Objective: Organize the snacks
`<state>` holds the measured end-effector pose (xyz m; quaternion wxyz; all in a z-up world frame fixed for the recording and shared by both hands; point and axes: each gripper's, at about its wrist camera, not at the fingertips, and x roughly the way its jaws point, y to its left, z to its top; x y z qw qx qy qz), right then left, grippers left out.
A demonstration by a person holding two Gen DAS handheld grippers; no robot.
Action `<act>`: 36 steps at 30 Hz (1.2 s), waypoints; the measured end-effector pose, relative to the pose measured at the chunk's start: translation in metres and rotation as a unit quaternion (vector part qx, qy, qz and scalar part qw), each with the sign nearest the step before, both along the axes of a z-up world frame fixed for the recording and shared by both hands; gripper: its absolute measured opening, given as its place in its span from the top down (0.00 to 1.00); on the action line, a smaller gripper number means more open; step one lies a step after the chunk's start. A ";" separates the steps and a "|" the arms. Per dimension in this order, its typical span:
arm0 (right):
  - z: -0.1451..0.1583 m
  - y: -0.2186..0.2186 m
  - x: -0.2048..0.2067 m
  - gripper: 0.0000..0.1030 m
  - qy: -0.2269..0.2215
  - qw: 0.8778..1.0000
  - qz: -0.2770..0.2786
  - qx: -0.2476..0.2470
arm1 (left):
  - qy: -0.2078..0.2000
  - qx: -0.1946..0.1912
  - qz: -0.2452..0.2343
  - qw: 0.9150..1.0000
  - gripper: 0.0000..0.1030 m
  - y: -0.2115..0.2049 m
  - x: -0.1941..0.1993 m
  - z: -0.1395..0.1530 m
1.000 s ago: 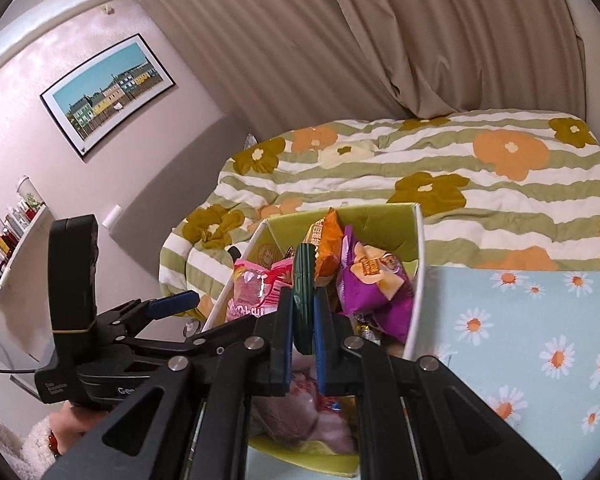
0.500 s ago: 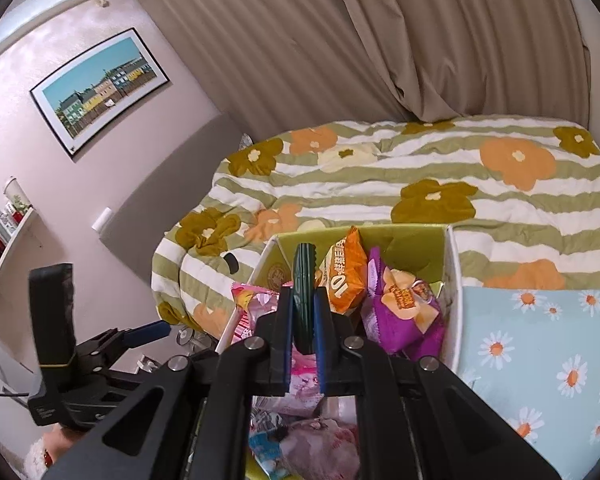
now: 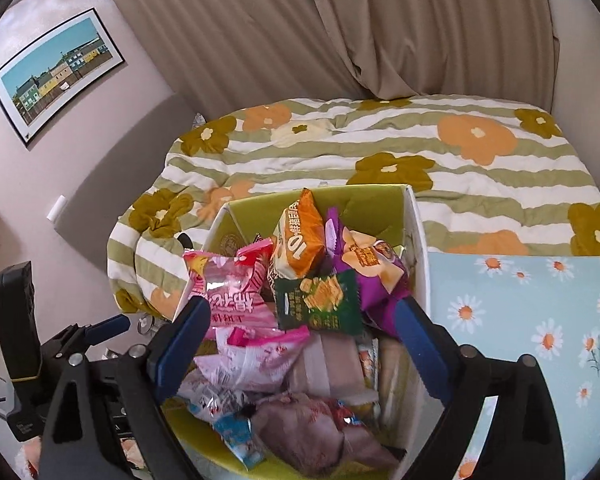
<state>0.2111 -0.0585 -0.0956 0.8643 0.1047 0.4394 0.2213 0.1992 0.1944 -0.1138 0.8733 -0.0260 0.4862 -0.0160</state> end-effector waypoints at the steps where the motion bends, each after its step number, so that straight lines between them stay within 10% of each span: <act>1: 0.004 -0.002 -0.003 0.11 -0.004 1.000 0.001 -0.001 | -0.007 0.004 0.002 1.000 0.01 -0.003 -0.005 0.005; 17: 0.075 -0.098 -0.148 0.01 -0.097 0.989 -0.074 -0.081 | -0.151 0.018 0.000 0.988 0.00 -0.091 -0.143 0.103; 36: 0.072 -0.145 -0.216 0.01 -0.117 0.973 -0.146 -0.134 | -0.186 0.038 -0.030 0.981 0.00 -0.141 -0.210 0.109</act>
